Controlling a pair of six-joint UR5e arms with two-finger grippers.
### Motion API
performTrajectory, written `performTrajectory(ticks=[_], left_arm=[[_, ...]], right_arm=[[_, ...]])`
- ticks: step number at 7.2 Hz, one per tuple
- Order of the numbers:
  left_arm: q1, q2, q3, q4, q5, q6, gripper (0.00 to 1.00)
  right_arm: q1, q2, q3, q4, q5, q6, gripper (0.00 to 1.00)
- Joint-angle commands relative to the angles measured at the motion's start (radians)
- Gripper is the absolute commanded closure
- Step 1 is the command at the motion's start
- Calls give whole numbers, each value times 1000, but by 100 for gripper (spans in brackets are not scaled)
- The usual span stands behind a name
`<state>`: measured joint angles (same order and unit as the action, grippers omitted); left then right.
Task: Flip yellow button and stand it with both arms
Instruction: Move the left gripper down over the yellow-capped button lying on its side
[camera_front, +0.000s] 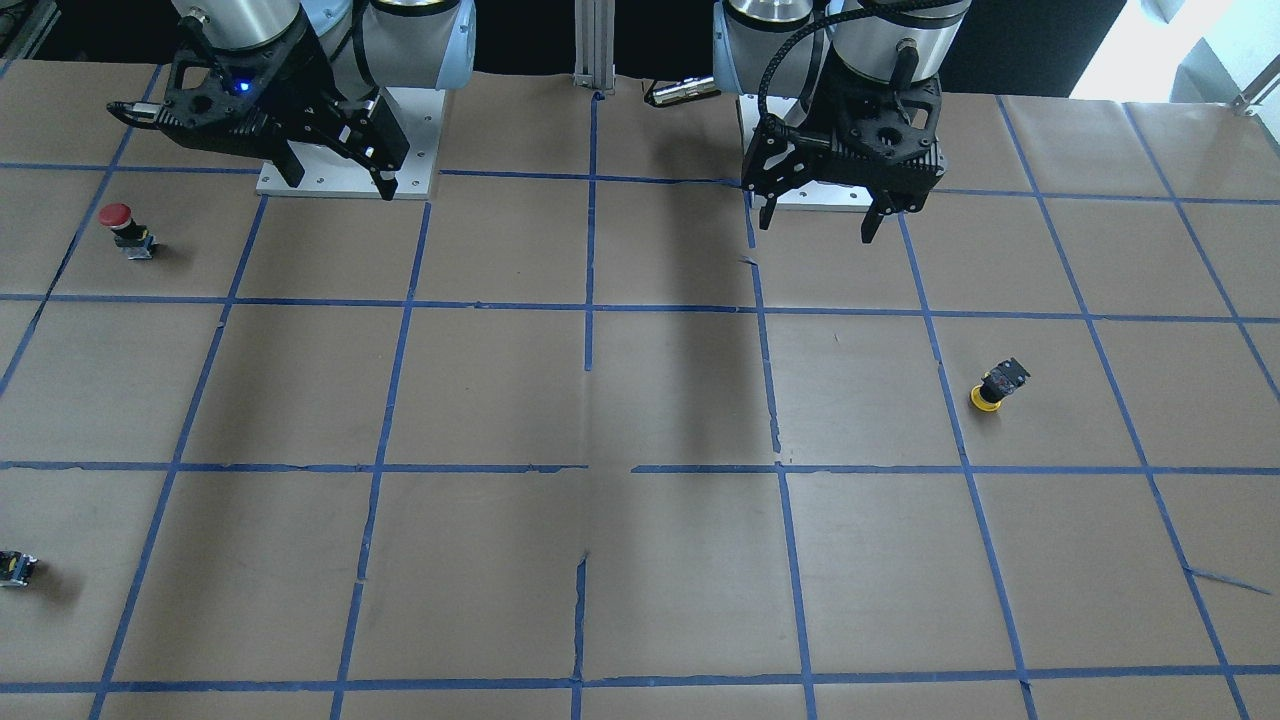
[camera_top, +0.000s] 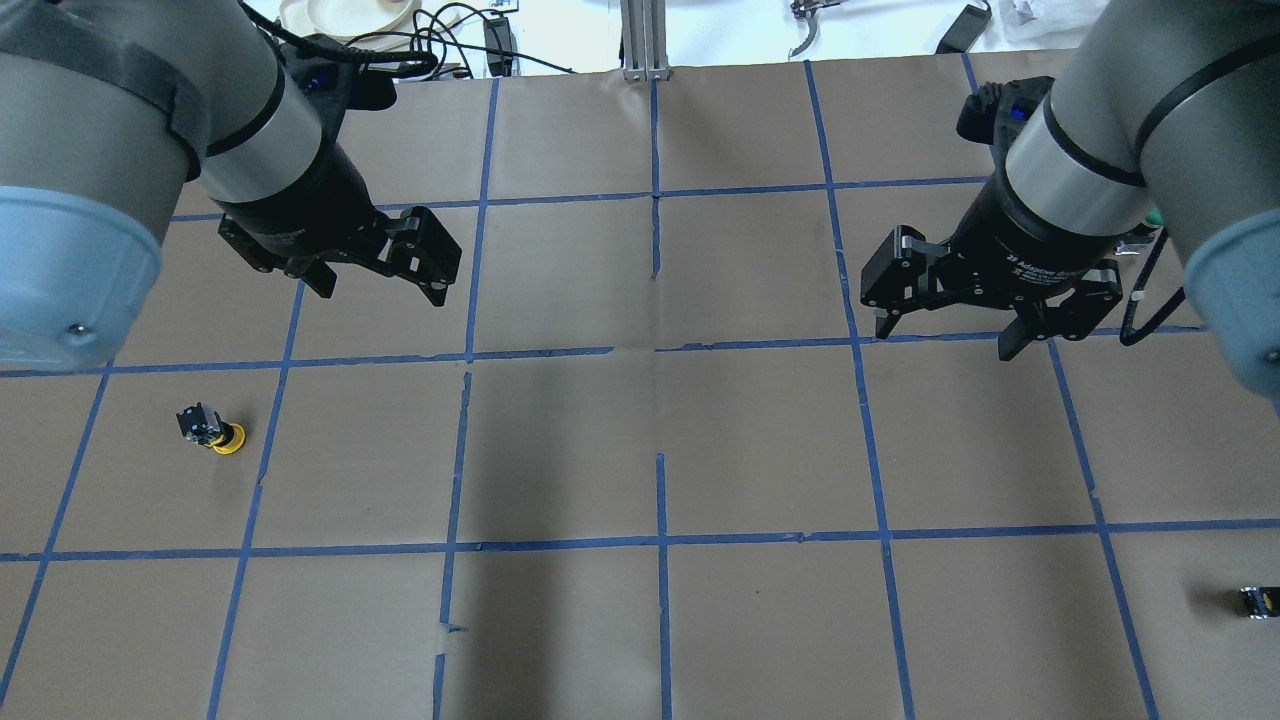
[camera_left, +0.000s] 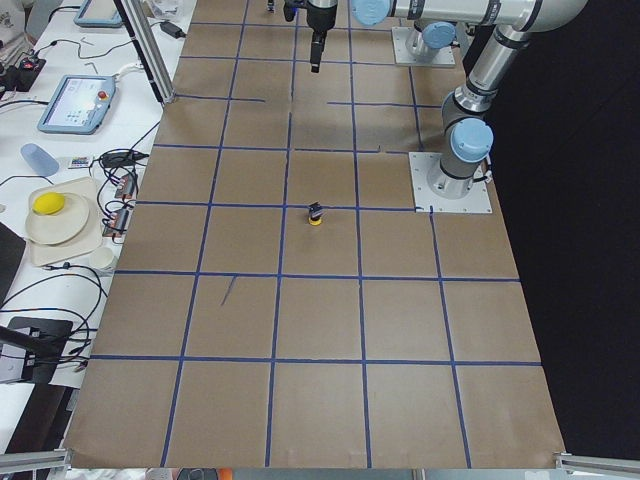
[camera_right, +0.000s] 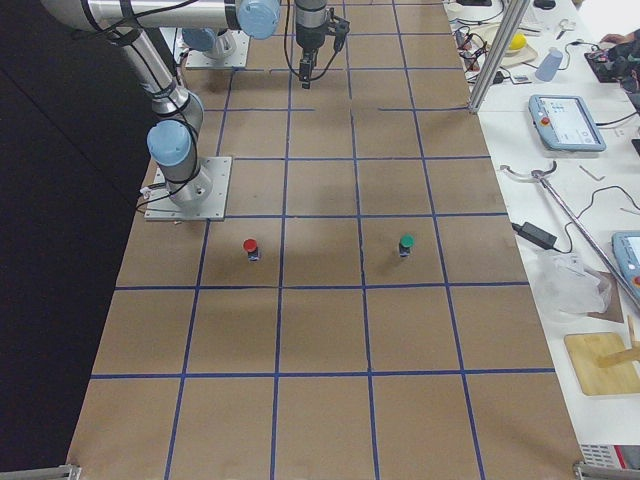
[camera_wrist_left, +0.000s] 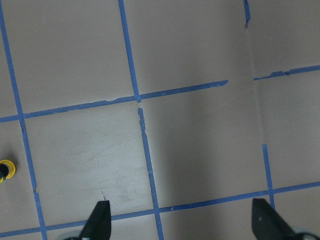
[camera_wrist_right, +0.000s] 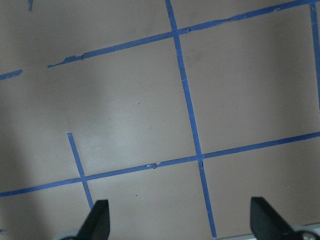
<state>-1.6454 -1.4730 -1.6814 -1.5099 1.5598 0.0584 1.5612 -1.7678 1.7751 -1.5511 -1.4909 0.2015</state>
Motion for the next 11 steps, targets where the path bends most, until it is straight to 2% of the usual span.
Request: performTrajectory(ticks=[1, 3, 5, 7, 9, 11], left_arm=[[1, 2, -3, -13, 2, 9, 0], [39, 2, -3, -15, 6, 12, 0], [195, -16, -3, -10, 6, 29, 0], [319, -84, 6, 8, 16, 105, 0], [387, -153, -14, 40, 73, 222, 0], [452, -178, -78, 112, 74, 224, 0]], right_arm=[[-3, 1, 6, 6, -5, 1, 0], [2, -13, 6, 28, -2, -2, 0], [5, -12, 9, 19, 1, -16, 0], [5, -19, 24, 20, -18, -17, 0], [5, -16, 4, 23, -11, -14, 0], [14, -22, -22, 35, -17, -17, 0]])
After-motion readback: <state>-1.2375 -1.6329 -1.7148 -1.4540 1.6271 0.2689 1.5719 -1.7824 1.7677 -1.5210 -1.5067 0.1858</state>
